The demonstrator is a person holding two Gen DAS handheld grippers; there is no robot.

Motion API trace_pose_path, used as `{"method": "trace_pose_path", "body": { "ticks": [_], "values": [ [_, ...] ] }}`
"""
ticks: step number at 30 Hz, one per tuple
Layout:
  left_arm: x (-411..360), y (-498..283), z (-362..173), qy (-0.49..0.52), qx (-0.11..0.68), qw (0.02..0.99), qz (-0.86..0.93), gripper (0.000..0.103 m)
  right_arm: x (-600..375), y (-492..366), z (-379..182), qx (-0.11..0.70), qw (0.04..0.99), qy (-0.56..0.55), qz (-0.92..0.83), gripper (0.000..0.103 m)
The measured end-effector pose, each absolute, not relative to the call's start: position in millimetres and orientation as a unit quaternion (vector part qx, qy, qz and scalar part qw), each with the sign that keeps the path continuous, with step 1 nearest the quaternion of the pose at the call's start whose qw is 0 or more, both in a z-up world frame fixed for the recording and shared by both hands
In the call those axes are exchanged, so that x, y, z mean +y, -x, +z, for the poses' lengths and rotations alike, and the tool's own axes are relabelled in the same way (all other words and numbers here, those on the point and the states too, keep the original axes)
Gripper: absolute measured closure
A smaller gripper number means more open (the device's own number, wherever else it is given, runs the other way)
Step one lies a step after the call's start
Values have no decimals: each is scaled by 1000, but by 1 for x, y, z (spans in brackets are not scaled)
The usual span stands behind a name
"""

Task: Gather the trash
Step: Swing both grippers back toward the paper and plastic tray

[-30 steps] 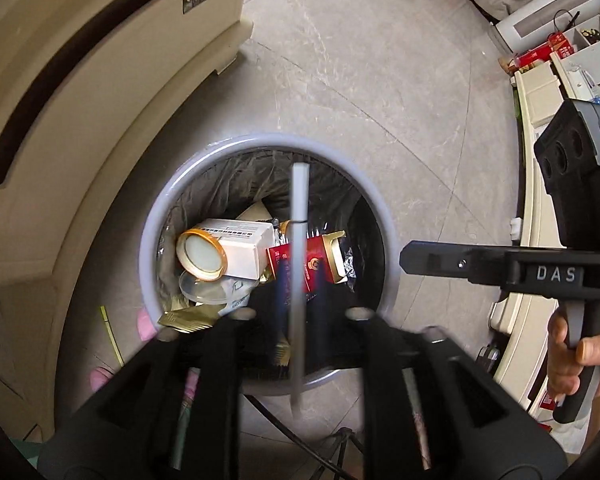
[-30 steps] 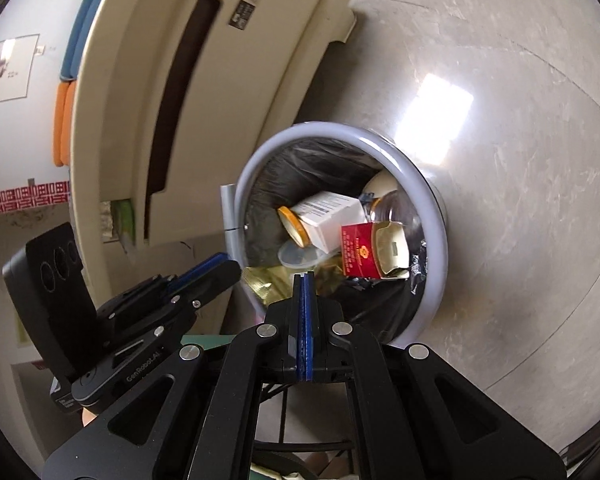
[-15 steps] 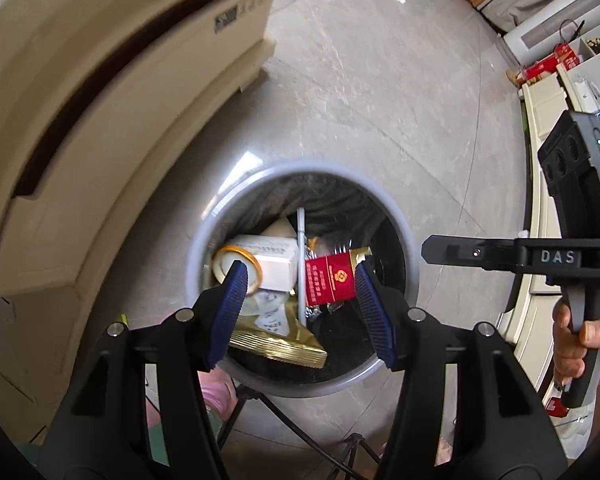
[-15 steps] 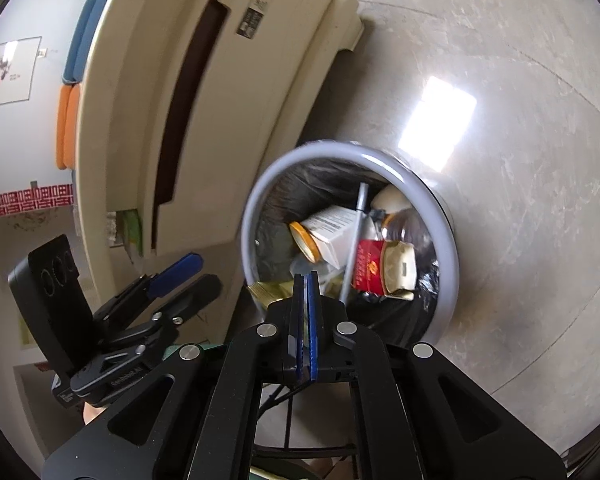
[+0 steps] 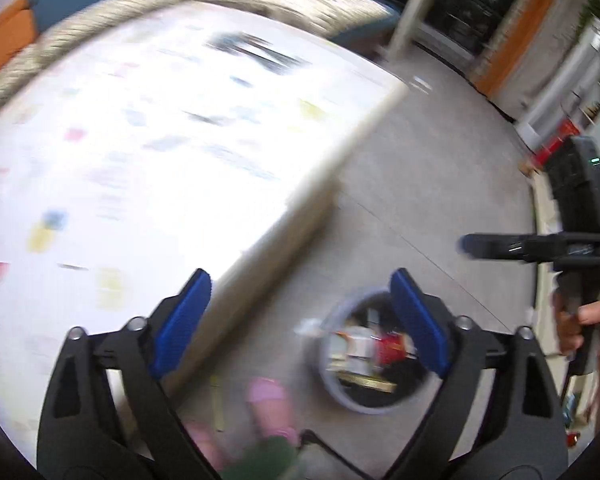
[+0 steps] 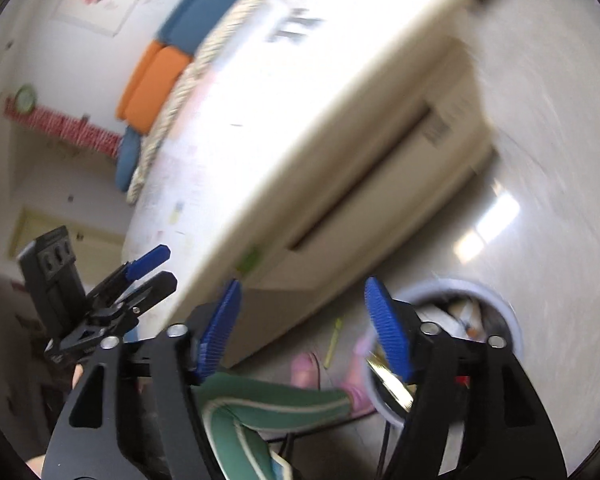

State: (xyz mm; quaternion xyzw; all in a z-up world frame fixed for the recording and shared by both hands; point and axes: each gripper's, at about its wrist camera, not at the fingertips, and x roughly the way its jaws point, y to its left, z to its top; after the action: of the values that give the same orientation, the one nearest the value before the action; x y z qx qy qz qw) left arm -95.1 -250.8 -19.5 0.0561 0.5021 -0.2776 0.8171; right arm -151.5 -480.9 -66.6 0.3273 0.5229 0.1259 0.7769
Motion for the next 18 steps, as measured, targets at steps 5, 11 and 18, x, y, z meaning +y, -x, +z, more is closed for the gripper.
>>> {"method": "trace_pose_path", "body": {
  "ticks": [5,11,18],
  "values": [
    [-157,45,3,-43,486,852,-189,7,-415,80,-25,513,807,-250,152,17],
    [-54,-11,10,2,467,876,-119,7,-347,-7,-20,524,818,-183,153,17],
    [8,-69,-5,22,469,880,-72,7,-299,-93,-47,546,818,-127,133,17]
  ]
}}
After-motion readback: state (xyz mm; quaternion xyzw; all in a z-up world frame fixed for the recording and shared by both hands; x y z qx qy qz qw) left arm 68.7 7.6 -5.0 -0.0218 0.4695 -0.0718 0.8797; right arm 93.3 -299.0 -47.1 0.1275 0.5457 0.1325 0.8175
